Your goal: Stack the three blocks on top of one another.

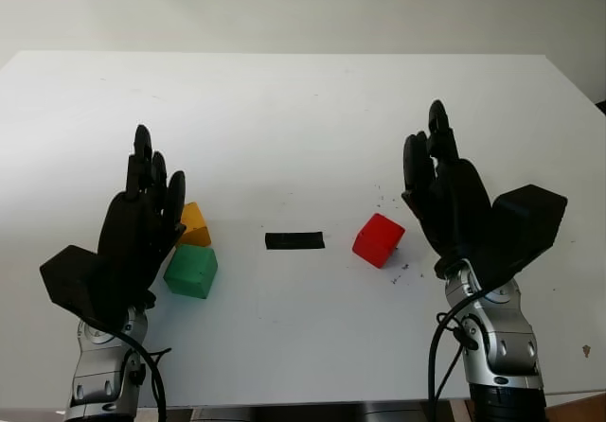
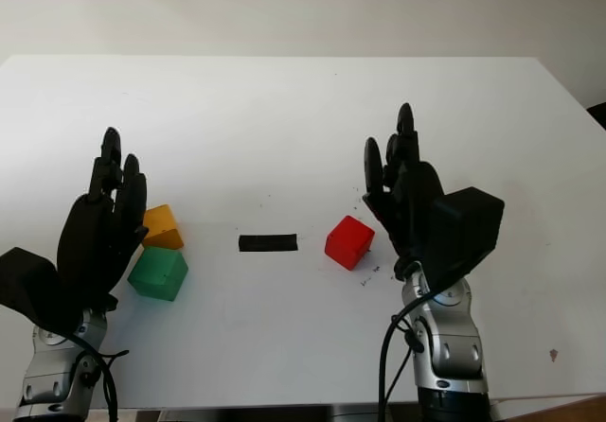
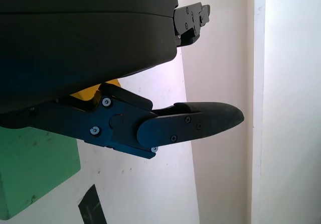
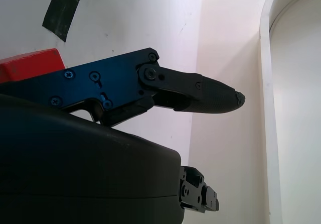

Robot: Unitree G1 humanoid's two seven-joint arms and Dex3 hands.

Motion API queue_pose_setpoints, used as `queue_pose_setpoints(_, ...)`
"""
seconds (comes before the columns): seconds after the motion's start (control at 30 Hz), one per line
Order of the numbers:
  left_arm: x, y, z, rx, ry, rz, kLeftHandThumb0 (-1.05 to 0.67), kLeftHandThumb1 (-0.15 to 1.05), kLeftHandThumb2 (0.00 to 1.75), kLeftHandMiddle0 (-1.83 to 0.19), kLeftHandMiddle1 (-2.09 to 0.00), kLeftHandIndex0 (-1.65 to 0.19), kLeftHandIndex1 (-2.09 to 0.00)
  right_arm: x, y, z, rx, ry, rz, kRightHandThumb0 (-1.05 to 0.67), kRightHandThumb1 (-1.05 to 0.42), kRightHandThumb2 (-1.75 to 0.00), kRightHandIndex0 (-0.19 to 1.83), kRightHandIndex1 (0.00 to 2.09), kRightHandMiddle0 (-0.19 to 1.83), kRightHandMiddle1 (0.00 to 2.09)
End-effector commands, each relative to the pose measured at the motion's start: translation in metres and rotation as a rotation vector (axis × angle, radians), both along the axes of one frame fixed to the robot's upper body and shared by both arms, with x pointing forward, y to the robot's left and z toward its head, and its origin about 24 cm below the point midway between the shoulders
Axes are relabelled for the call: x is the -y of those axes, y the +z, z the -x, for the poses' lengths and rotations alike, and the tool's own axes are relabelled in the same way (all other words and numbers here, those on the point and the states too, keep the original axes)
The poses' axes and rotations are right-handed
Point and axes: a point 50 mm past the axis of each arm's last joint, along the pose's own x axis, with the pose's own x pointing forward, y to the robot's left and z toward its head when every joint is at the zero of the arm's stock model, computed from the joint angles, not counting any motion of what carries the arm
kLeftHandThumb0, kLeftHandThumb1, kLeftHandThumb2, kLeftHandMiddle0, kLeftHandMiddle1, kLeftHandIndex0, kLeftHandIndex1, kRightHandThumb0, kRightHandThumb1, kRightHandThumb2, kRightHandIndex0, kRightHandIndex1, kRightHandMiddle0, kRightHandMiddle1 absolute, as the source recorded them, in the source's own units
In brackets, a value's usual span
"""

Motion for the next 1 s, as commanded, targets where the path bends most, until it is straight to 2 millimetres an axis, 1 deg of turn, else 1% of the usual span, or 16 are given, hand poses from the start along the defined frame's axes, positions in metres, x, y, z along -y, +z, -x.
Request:
queue_pose_setpoints(0.0, 0.002, 0.002, 0.002, 0.011, -0.004, -0.001, -0.65, 1.05, 0.51, 0.19, -0.04, 0.19, -0.03, 0.001, 0.003, 0.002, 0.010, 0.004, 0.013, -0.63, -1.05, -0.60, -0.19, 0.00, -0.19, 0.02)
queue_pose_setpoints(0.23, 0.004, 0.001, 0.002, 0.001, -0.005, -0.001, -0.67, 1.05, 0.51, 0.19, -0.04, 0.19, -0.03, 0.001, 0.003, 0.000, -0.002, 0.023, 0.017, -0.62, -1.05, -0.59, -0.19, 0.00, -0.19, 0.02)
queue_pose_setpoints(0.3, 0.004, 0.001, 0.002, 0.002, -0.003, 0.001, -0.66, 1.05, 0.51, 0.19, -0.04, 0.19, -0.03, 0.002, 0.002, -0.001, -0.007, 0.032, 0.040, -0.63, -1.05, -0.58, -0.19, 0.01, -0.18, 0.03)
queue_pose_setpoints(0.37, 0.004, 0.002, 0.002, 0.006, 0.000, 0.000, -0.66, 1.05, 0.51, 0.19, -0.05, 0.19, -0.03, 0.007, 0.007, -0.004, 0.013, 0.060, 0.106, -0.63, -1.05, -0.52, -0.17, 0.02, -0.16, 0.05)
queue_pose_setpoints(0.4, 0.003, 0.002, 0.002, 0.008, -0.002, 0.000, -0.66, 1.05, 0.51, 0.18, -0.05, 0.19, -0.03, 0.011, 0.011, -0.006, 0.031, 0.071, 0.166, -0.63, -1.05, -0.51, -0.17, 0.02, -0.15, 0.05)
queue_pose_setpoints(0.43, 0.003, 0.003, 0.002, 0.012, -0.004, -0.005, -0.66, 1.05, 0.51, 0.19, -0.05, 0.19, -0.02, 0.018, 0.020, -0.011, 0.059, 0.115, 0.226, -0.65, -1.04, -0.42, -0.14, 0.04, -0.12, 0.06)
queue_pose_setpoints(0.47, 0.003, 0.003, 0.002, 0.013, -0.006, -0.008, -0.67, 1.05, 0.51, 0.19, -0.05, 0.19, -0.03, 0.025, 0.029, -0.015, 0.086, 0.158, 0.310, -0.65, -1.04, -0.29, -0.14, 0.04, -0.10, 0.07)
queue_pose_setpoints(0.5, 0.002, 0.004, 0.001, 0.015, -0.007, -0.012, -0.68, 1.05, 0.51, 0.19, -0.05, 0.19, -0.03, 0.032, 0.038, -0.018, 0.106, 0.191, 0.405, -0.66, -1.03, -0.20, -0.12, 0.05, -0.08, 0.07)
queue_pose_setpoints(0.53, 0.002, 0.005, 0.001, 0.015, -0.008, -0.014, -0.70, 1.05, 0.50, 0.19, -0.05, 0.19, -0.02, 0.037, 0.043, -0.020, 0.115, 0.212, 0.464, -0.68, -0.99, -0.12, -0.09, 0.07, -0.02, 0.09)
queue_pose_setpoints(0.57, 0.002, 0.005, 0.001, 0.017, -0.010, -0.014, -0.71, 1.05, 0.50, 0.19, -0.05, 0.19, -0.02, 0.042, 0.052, -0.023, 0.136, 0.238, 0.574, -0.67, -0.96, -0.09, -0.07, 0.08, 0.02, 0.11)
queue_pose_setpoints(0.6, 0.002, 0.005, 0.001, 0.018, -0.010, -0.014, -0.71, 1.05, 0.49, 0.19, -0.05, 0.19, -0.02, 0.046, 0.058, -0.024, 0.149, 0.257, 0.645, -0.65, -0.92, -0.06, -0.05, 0.09, 0.07, 0.13)
queue_pose_setpoints(0.7, 0.001, 0.005, 0.000, 0.019, -0.008, -0.013, -0.72, 1.05, 0.49, 0.19, -0.05, 0.19, -0.03, 0.052, 0.078, -0.028, 0.195, 0.318, 0.877, -0.63, -0.83, -0.02, -0.01, 0.10, 0.17, 0.15)
queue_pose_setpoints(0.73, 0.001, 0.005, 0.000, 0.019, -0.007, -0.013, -0.72, 1.05, 0.49, 0.19, -0.05, 0.19, -0.03, 0.053, 0.085, -0.029, 0.220, 0.334, 0.956, -0.65, -0.82, -0.03, 0.02, 0.11, 0.21, 0.16)
queue_pose_setpoints(0.77, 0.001, 0.005, 0.000, 0.020, -0.007, -0.012, -0.71, 1.05, 0.49, 0.19, -0.05, 0.19, -0.03, 0.053, 0.092, -0.029, 0.242, 0.354, 1.023, -0.65, -0.78, -0.03, 0.06, 0.11, 0.27, 0.15)
queue_pose_setpoints(0.83, 0.000, 0.005, 0.000, 0.020, -0.009, -0.014, -0.71, 1.05, 0.49, 0.19, -0.05, 0.19, -0.03, 0.052, 0.104, -0.030, 0.276, 0.421, 1.169, -0.63, -0.75, -0.04, 0.06, 0.09, 0.31, 0.13)
queue_pose_setpoints(0.97, 0.000, 0.006, -0.001, 0.020, -0.016, -0.016, -0.72, 1.05, 0.50, 0.19, -0.05, 0.19, -0.02, 0.045, 0.116, -0.028, 0.302, 0.511, 1.450, -0.63, -0.74, -0.05, 0.08, 0.09, 0.34, 0.10)
